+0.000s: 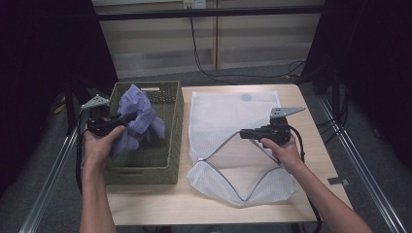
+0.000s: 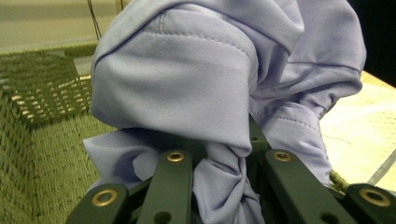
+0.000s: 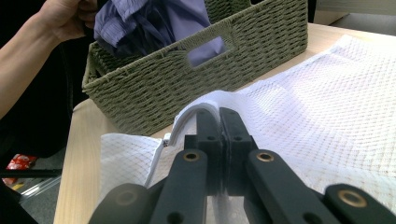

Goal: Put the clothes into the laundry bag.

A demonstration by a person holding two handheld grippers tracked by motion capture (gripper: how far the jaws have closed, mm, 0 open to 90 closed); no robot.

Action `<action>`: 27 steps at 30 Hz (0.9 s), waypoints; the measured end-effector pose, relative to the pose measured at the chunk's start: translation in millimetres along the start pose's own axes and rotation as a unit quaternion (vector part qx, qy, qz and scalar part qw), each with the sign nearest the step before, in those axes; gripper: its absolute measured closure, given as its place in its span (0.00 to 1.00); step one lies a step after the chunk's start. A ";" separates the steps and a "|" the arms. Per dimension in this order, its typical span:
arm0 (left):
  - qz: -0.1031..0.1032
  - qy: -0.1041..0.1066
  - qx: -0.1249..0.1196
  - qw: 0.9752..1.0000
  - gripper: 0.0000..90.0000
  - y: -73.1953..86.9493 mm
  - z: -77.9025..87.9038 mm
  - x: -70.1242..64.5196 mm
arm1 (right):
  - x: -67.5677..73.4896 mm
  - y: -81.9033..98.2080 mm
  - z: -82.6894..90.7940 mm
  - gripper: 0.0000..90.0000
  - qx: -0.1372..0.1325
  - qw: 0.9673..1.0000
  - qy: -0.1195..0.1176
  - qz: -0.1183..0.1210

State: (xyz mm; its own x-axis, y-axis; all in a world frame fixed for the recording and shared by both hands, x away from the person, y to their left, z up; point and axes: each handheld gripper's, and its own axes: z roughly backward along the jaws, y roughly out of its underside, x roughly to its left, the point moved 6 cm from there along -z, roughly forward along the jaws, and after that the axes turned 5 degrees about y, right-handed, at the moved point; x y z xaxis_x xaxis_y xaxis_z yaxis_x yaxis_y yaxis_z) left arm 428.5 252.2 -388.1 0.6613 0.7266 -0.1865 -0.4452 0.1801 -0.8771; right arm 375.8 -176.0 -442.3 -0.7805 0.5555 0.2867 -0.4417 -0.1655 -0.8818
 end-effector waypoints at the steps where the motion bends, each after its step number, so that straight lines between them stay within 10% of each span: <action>1: 0.000 0.000 -0.004 1.000 0.87 -1.2 0.9 -0.6 | 0.1 -0.1 -0.1 0.99 0.000 1.000 0.000 0.000; 27: -0.030 0.013 -0.081 0.996 0.87 -35.0 28.5 -25.0 | 0.3 -0.9 0.7 0.99 -0.002 1.000 0.000 0.002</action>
State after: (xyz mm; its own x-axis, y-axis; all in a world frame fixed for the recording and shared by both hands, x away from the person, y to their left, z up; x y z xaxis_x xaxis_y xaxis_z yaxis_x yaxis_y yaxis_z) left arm 410.4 246.6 -340.1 0.7000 0.7000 -0.1414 -0.3033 0.1121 -0.9463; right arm 375.7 -176.2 -441.2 -0.7825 0.5542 0.2840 -0.4375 -0.1646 -0.8840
